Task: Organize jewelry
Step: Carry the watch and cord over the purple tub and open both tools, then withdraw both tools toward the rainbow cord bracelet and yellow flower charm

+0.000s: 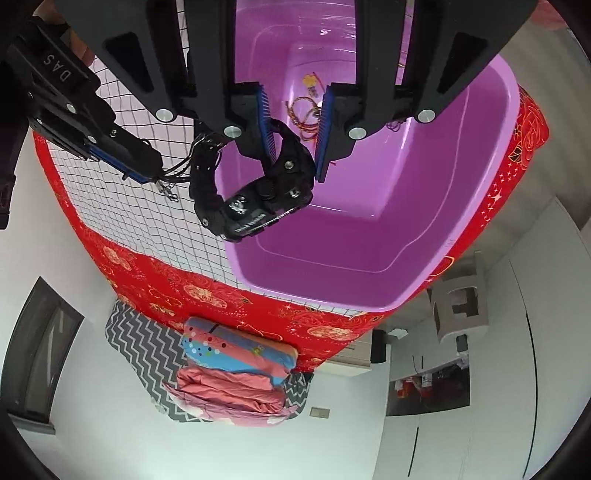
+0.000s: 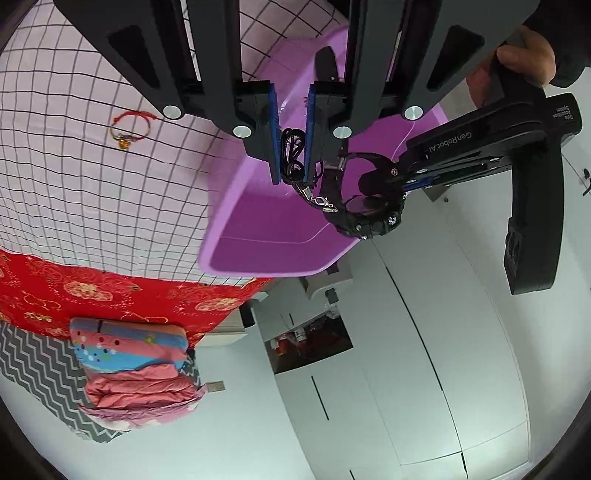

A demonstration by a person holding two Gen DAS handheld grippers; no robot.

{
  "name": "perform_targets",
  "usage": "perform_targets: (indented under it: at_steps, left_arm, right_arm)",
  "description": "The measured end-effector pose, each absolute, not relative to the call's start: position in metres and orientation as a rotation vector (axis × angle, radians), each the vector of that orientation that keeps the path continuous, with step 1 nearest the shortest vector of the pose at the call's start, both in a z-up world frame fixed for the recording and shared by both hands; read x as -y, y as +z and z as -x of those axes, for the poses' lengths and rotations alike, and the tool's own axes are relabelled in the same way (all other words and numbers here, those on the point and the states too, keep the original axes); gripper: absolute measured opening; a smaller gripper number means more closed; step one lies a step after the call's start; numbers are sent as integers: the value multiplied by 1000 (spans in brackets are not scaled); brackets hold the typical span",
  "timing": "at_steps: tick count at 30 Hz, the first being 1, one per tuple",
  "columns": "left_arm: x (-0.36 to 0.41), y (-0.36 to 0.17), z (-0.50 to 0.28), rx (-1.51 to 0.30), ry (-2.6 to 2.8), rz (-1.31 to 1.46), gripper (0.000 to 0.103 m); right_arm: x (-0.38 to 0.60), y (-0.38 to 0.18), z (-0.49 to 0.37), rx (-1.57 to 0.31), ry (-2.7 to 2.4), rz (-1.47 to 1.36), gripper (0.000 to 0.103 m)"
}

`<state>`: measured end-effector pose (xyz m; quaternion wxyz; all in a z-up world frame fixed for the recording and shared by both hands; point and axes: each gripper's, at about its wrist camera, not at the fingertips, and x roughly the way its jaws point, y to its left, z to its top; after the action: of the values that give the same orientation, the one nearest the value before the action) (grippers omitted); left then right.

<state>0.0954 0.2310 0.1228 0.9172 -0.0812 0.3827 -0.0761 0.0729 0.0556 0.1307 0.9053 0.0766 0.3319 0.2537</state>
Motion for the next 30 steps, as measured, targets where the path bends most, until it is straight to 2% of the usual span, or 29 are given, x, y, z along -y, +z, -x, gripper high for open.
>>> perform_targets:
  at_steps: [16, 21, 23, 24, 25, 27, 28, 29, 30]
  left_arm:
    - [-283, 60, -119, -949, -10, 143, 22]
    - [-289, 51, -123, -991, 24, 123, 27]
    - [-290, 51, -122, -996, 30, 120, 34]
    - [-291, 52, -121, -992, 36, 119, 34]
    - [-291, 55, -119, -980, 54, 108, 38]
    - [-291, 61, -115, -959, 81, 85, 55]
    - [-291, 65, -113, -944, 95, 83, 69]
    - [-292, 68, -112, -932, 106, 82, 76]
    - [-292, 72, -109, -918, 116, 83, 78]
  right_arm:
    - [-116, 84, -106, -839, 531, -46, 12]
    - [-116, 78, -110, -865, 511, -33, 12]
    - [-116, 79, -110, -864, 502, -28, 15]
    - [-115, 79, -109, -864, 494, -23, 18]
    - [-114, 81, -108, -857, 484, -19, 26]
    - [-113, 84, -106, -845, 475, -17, 29]
    - [-111, 85, -104, -838, 470, -15, 29]
    - [-110, 87, -103, -834, 467, -16, 30]
    - [-108, 89, -101, -828, 466, -19, 31]
